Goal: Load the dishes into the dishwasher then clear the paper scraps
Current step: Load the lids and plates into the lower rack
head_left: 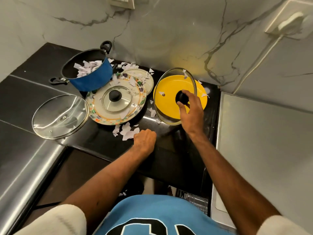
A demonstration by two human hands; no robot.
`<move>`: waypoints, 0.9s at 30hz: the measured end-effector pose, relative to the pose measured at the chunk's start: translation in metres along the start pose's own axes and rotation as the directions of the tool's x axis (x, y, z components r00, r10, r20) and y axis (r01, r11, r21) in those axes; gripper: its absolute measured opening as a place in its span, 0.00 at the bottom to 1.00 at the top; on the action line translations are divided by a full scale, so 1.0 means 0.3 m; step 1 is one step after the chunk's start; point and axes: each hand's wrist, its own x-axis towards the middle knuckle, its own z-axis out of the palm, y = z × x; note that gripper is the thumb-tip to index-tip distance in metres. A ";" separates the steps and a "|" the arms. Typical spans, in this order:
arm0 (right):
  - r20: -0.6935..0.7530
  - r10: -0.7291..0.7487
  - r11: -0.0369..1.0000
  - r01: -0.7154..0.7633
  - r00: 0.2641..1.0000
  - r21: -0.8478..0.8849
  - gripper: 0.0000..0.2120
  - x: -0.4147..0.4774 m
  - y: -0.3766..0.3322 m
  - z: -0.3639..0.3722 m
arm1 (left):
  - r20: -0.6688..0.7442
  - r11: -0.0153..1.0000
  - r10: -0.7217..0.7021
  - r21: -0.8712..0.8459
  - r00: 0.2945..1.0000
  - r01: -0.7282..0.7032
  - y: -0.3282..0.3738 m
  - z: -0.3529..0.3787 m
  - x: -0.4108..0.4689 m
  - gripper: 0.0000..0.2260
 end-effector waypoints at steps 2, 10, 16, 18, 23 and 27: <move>-0.035 0.095 0.985 -0.089 0.995 0.150 0.23 -0.083 -0.059 -0.033 | -0.041 0.998 0.030 -0.055 0.999 -0.032 -0.028 0.021 -0.016 0.15; 0.105 0.426 0.580 -0.360 0.898 0.731 0.19 -0.330 -0.129 -0.082 | 0.028 0.391 -0.016 -0.920 0.999 0.032 -0.193 0.127 -0.112 0.24; 0.275 0.526 0.059 -0.357 0.805 0.932 0.16 -0.483 -0.185 -0.052 | 0.200 -0.250 0.210 -0.936 0.957 0.250 -0.177 0.101 -0.304 0.26; 0.315 0.501 -0.023 -0.351 0.806 0.936 0.17 -0.557 -0.209 -0.055 | 0.175 -0.309 0.257 -0.917 0.950 0.252 -0.183 0.107 -0.366 0.24; 0.329 0.541 -0.004 -0.388 0.774 0.922 0.18 -0.765 -0.230 -0.067 | 0.182 -0.320 0.260 -0.910 0.948 0.262 -0.190 0.180 -0.462 0.21; 0.295 0.647 -0.012 -0.377 0.703 0.926 0.23 -0.938 -0.219 -0.069 | 0.276 -0.206 0.285 -0.918 0.918 0.339 -0.171 0.286 -0.519 0.16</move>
